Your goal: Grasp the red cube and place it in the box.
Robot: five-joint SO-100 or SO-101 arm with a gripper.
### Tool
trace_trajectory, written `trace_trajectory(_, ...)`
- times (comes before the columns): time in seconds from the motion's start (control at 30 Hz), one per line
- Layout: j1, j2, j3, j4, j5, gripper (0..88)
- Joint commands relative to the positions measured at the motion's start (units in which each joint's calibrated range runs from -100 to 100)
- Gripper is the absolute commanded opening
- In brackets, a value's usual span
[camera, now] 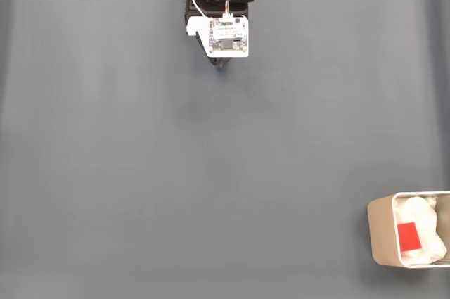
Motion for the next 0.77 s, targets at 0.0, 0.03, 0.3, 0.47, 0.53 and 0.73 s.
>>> trace_trajectory(0.0,0.3,0.0,0.5,1.2,0.5,0.0)
trace_trajectory(0.03,0.3,0.0,0.5,1.2,0.6,0.1)
trace_trajectory(0.3,0.6,0.0,0.5,1.2,0.8,0.1)
trace_trajectory(0.47,0.6,0.0,0.5,1.2,0.8,0.1)
trace_trajectory(0.53,0.6,0.0,0.5,1.2,0.8,0.1)
trace_trajectory(0.73,0.6,0.0,0.5,1.2,0.8,0.1)
